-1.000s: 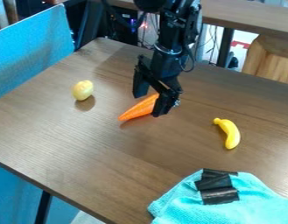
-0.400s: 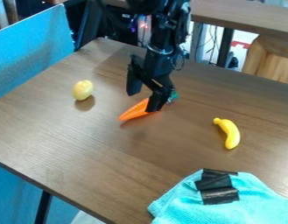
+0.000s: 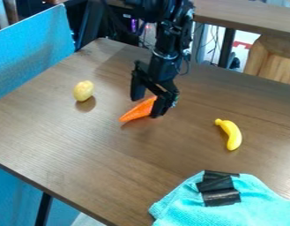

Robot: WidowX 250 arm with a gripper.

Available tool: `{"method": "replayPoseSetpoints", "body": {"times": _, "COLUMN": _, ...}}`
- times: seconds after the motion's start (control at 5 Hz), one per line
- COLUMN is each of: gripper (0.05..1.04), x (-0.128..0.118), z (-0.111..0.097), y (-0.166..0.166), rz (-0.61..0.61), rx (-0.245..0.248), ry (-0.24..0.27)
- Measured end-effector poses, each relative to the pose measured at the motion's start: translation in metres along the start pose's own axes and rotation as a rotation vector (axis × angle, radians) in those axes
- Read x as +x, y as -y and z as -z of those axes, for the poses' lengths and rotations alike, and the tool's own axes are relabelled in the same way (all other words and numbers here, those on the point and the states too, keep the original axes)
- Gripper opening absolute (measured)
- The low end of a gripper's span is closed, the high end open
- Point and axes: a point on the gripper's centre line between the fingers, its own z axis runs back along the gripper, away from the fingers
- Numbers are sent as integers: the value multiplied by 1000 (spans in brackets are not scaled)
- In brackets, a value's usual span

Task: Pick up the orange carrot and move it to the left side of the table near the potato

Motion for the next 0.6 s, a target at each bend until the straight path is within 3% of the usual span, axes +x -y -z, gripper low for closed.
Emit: {"method": "replayPoseSetpoints", "body": {"times": 0.6, "gripper": 1000, "x": 1, "z": 14, "y": -8, "rz": -58, "rx": 10, "ry": -56}}
